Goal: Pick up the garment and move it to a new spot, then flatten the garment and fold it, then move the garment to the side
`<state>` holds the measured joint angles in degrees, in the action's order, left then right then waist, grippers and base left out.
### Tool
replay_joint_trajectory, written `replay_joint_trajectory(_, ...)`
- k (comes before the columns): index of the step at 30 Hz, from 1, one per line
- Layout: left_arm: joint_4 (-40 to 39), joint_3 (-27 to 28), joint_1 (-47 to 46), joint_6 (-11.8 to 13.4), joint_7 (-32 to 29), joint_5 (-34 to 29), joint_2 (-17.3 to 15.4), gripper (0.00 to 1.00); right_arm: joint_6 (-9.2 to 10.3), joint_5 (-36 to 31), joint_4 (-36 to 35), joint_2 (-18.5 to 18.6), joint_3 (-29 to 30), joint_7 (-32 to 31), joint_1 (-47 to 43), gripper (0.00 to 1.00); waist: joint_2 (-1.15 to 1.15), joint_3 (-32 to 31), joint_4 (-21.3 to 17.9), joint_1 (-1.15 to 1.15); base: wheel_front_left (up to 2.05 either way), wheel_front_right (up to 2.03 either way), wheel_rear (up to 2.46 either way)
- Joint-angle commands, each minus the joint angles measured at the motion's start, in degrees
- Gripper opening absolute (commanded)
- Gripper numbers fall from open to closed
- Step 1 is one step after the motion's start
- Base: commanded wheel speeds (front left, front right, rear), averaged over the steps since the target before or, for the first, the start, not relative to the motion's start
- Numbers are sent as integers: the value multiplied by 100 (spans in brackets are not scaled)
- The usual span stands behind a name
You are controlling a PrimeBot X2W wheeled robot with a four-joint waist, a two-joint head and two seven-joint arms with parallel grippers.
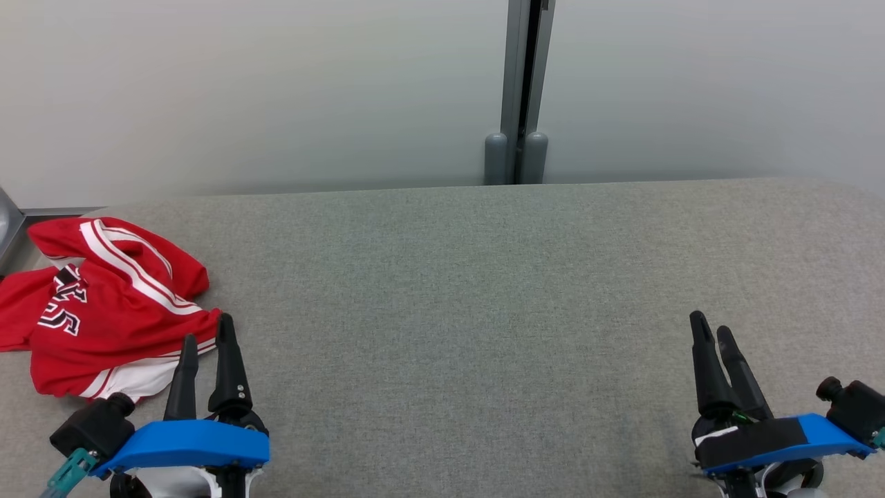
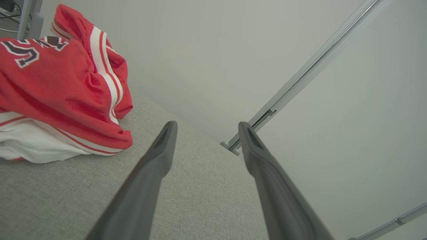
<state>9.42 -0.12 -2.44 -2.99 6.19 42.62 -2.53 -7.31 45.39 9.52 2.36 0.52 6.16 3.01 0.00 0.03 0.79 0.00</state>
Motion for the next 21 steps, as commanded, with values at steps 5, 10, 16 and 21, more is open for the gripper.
replay_joint_trajectory(5,-24,-81,-32,57,122,-567,-40,100,-20,-548,-87,46,-71,128,-27,100,0,1,13,0,0,0,0)
replay_joint_trajectory(10,6,-145,-50,100,202,-959,-40,100,-21,-955,-109,49,-116,202,-44,100,0,2,25,0,0,0,0)
replay_joint_trajectory(16,27,-181,-41,149,291,-1374,-41,100,-21,-1391,-128,52,-155,294,-62,100,0,-2,37,0,0,0,0)
replay_joint_trajectory(21,25,-217,-26,195,369,-1664,-41,100,-20,-1734,-136,54,-128,372,-73,100,0,0,52,0,0,0,0)
